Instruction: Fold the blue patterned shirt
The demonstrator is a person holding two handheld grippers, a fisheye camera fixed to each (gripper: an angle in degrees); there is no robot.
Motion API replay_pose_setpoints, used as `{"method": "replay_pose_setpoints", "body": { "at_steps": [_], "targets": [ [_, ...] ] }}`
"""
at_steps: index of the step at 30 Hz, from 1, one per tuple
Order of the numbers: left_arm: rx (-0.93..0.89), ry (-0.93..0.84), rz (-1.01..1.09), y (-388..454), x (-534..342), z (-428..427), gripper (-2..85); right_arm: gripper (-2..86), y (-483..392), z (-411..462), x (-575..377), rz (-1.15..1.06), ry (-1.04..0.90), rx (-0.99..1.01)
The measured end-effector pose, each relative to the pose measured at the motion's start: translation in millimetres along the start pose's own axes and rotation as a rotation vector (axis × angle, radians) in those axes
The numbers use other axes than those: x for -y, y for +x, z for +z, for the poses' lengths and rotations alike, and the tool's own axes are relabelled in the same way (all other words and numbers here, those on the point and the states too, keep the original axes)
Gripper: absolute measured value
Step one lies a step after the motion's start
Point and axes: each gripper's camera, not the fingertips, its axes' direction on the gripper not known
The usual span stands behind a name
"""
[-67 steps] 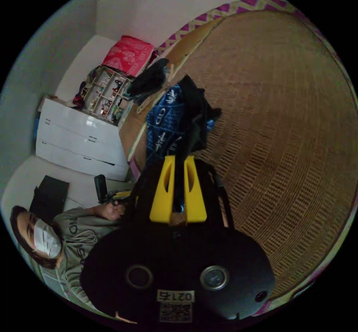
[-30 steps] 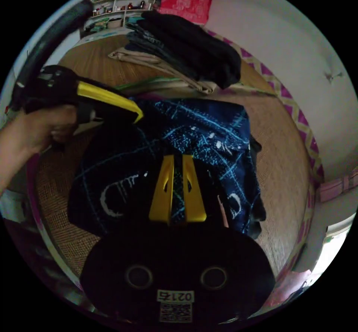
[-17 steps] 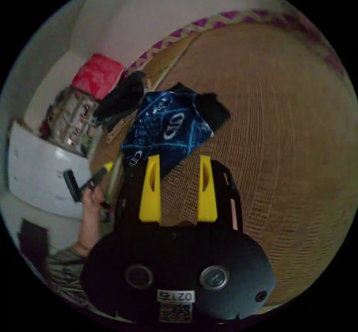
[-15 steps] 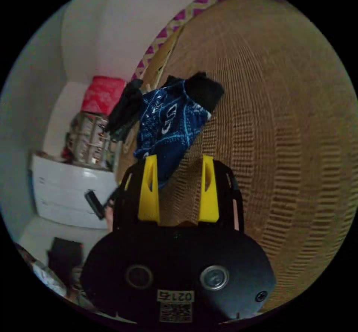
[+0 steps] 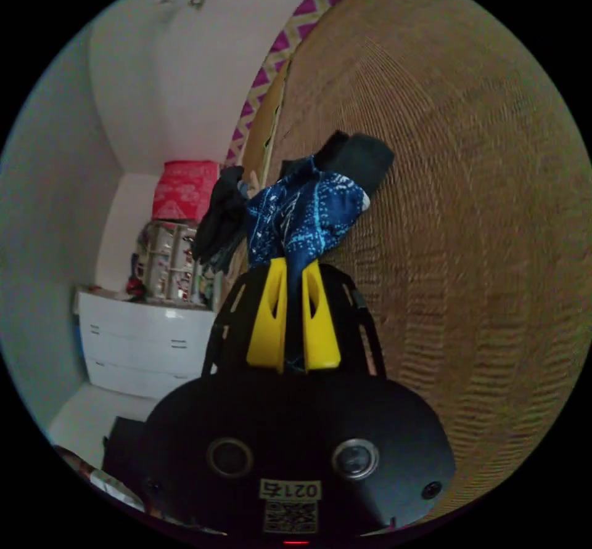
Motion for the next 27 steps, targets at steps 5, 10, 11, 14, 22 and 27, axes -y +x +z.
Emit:
{"method": "replay_pose_setpoints", "body": {
  "at_steps": [5, 10, 11, 14, 22, 27],
  "targets": [
    [0.062, -0.201, 0.152, 35, -3, 69, -1.0, 4.0, 1, -75, 94, -0.107, -0.086, -0.254],
    [0.164, -0.261, 0.203, 57, -8, 100, -1.0, 4.1, 17, -163, 163, -0.106, -0.079, -0.487],
    [0.176, -0.266, 0.189, 59, -9, 105, -1.0, 4.1, 19, -185, 177, -0.096, -0.060, -0.552],
    [0.201, -0.261, 0.161, 64, -15, 117, -1.0, 4.2, 22, -235, 206, -0.071, -0.022, -0.695],
    [0.200, -0.260, 0.092, 67, -21, 143, -0.9, 11.3, 38, -280, 220, -0.030, 0.057, -0.983],
    [0.281, -0.200, 0.116, 79, -9, 145, -0.1, 15.2, -16, -266, 174, -0.212, 0.185, -1.069]
  ]
}}
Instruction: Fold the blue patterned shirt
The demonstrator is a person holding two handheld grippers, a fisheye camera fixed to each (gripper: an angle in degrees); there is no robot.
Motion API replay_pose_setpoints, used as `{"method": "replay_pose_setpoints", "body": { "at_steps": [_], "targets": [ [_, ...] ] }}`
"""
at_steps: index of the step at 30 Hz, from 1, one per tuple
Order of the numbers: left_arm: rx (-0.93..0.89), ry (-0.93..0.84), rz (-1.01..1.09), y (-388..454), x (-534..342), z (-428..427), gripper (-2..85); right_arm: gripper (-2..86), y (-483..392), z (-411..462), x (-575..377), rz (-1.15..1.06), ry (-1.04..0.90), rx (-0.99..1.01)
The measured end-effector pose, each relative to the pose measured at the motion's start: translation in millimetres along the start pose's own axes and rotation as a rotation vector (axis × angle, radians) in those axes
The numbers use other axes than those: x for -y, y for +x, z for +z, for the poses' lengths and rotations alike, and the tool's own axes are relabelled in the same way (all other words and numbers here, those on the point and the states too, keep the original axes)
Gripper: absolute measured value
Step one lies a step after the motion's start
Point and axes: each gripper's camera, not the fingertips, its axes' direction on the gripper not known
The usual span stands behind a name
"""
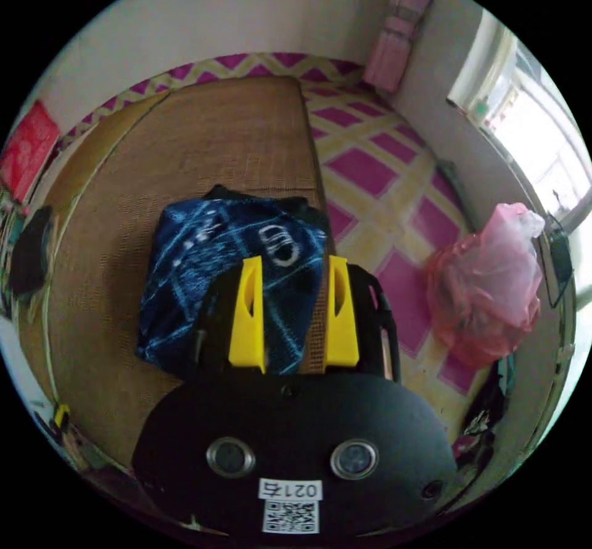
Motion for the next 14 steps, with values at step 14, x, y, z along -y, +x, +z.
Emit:
{"method": "replay_pose_setpoints", "body": {
  "at_steps": [14],
  "targets": [
    [0.124, -0.023, -0.021, 28, 33, 96, 22.7, 31.8, -192, -67, -276, -0.122, -0.080, 0.338]
  ]
}}
